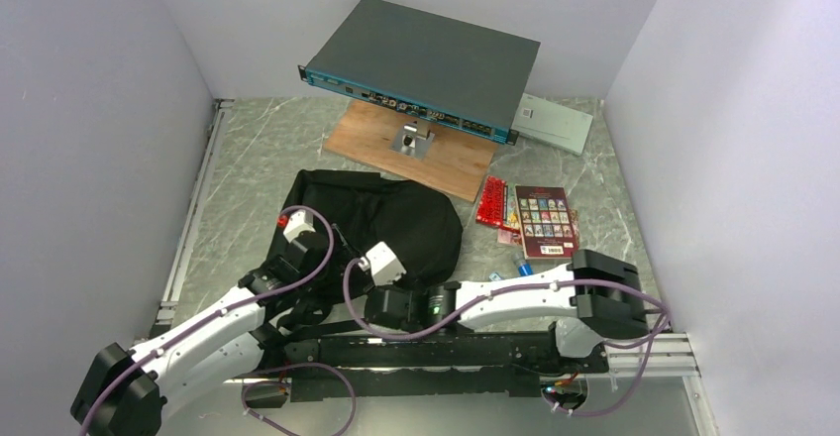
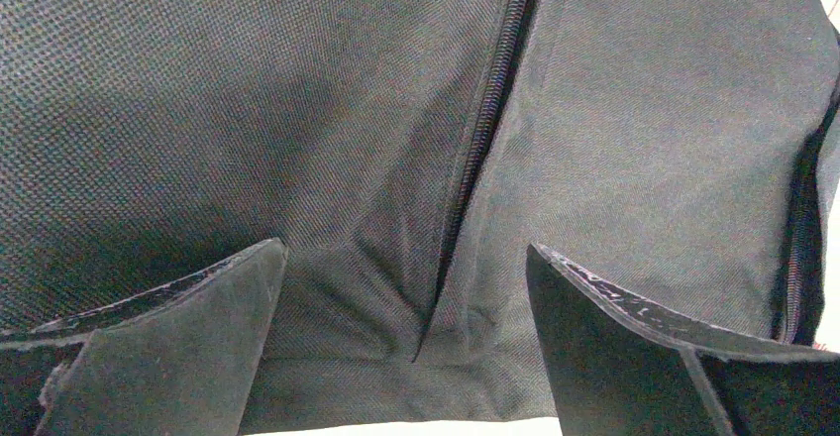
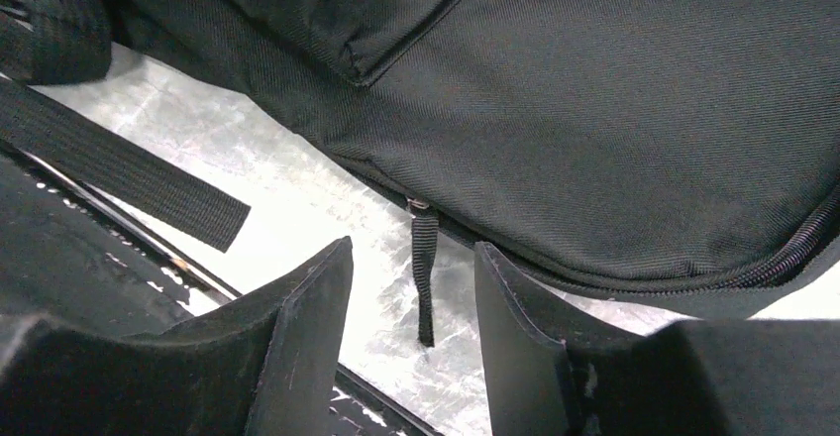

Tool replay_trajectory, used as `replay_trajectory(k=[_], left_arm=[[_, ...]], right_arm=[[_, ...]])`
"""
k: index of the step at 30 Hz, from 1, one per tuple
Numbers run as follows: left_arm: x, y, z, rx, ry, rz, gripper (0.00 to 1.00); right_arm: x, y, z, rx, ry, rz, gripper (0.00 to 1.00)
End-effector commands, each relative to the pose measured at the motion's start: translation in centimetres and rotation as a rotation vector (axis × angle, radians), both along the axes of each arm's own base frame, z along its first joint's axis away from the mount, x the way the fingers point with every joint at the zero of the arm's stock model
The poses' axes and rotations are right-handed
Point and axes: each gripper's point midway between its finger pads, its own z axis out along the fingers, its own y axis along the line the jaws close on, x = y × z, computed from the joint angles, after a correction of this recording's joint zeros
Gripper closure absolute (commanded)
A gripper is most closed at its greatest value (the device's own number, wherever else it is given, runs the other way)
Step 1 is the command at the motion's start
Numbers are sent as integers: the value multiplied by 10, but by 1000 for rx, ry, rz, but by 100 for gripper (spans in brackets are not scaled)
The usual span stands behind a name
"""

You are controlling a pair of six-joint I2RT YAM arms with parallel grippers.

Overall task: Pack the student bag
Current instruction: Unzip the student bag at the center of the board.

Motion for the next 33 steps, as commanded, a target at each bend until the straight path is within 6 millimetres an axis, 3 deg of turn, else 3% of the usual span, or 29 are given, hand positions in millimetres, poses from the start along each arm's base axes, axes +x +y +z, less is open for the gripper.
replay_trajectory(k=[1,6,10,12,15,19,22,26,29,33], left_arm=[[-24,15,-27,83,114,-30,0],[-24,15,-28,84,109,-26,0],[-26,15,-31,74,112,-27,0],[-25,16,-31,81,103,-27,0],[-23,18,-27,109,106,-29,0],[-24,21,-31,121,116,-23,0],[-29,20,-38,100,128,-23,0],[-30,23,-40,102,128,-15,0],[-29,28,-36,137,131,-11,0],[-29,29,-34,148,117,-28,0]], right_arm=[[-1,0,11,-91,-107,-40,48],[-5,-7,-12,-217,-174,-91,49],[9,-27,-5,-313,-312,-217,57],[15,-36,2,-339,-377,-260,70],[23,-48,15,-350,-452,-304,100],[26,-68,28,-325,-469,-311,100],[13,-44,21,-197,-318,-107,100],[-5,-27,32,200,63,192,100],[4,-46,52,278,55,212,100],[-2,-52,60,256,28,333,100]])
